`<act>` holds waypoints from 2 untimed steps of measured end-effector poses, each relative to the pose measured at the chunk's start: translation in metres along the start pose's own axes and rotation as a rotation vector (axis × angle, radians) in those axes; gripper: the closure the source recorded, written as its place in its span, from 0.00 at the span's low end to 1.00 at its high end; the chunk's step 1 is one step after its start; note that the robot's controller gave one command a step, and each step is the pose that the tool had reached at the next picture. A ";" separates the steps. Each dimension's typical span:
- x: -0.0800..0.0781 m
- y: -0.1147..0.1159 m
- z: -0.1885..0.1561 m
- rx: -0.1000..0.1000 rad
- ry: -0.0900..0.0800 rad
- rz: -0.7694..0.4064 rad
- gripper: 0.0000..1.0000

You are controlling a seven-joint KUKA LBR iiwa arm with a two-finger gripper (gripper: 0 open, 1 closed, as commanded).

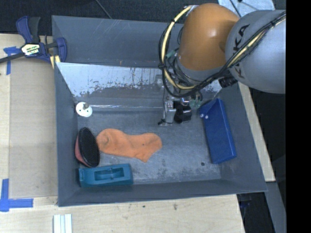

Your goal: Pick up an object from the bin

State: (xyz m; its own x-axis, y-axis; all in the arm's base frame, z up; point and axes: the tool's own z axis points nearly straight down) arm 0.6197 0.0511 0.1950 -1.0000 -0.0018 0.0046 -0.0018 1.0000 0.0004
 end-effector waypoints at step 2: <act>0.023 0.017 0.048 0.000 -0.013 0.009 0.00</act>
Offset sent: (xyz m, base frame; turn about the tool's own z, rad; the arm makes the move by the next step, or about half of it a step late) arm -0.0433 0.0307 -0.0879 0.0121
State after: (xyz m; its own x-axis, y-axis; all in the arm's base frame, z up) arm 0.5960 0.0685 0.1468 -0.9999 0.0069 -0.0083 0.0069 1.0000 0.0007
